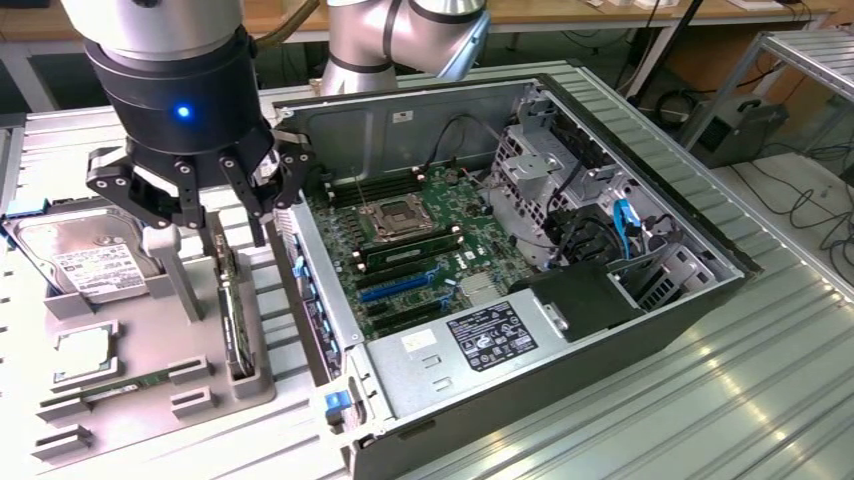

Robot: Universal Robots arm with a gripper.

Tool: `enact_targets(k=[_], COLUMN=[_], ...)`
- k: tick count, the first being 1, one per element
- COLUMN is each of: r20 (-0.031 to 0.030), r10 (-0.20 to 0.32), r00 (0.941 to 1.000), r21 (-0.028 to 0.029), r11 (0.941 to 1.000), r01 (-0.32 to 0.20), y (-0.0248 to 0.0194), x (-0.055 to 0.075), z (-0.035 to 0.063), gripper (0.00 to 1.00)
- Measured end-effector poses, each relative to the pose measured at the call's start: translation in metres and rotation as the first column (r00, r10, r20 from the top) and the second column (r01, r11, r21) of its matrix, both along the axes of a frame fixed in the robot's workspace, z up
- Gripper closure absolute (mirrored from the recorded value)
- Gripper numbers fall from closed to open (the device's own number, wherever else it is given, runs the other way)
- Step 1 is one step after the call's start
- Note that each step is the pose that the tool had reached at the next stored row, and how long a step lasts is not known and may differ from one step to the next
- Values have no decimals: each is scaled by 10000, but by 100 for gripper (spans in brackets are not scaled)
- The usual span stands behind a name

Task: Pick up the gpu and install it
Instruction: 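Pick up the gpu and move the gpu toward the slot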

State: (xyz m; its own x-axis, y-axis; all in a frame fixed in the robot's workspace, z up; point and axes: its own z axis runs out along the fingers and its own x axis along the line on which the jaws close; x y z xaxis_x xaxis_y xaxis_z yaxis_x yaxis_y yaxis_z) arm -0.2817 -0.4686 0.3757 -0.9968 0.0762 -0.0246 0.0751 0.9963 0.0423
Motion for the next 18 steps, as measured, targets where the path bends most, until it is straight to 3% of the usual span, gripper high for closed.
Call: enact_targets(k=[8, 18], r20=[0, 0], r10=[0, 0], r00=[10000, 10000], r21=[-19, -20], r11=[10000, 10000], r01=[0, 0], y=[0, 0], x=[0, 0], z=[-151, -176], gripper=[58, 58])
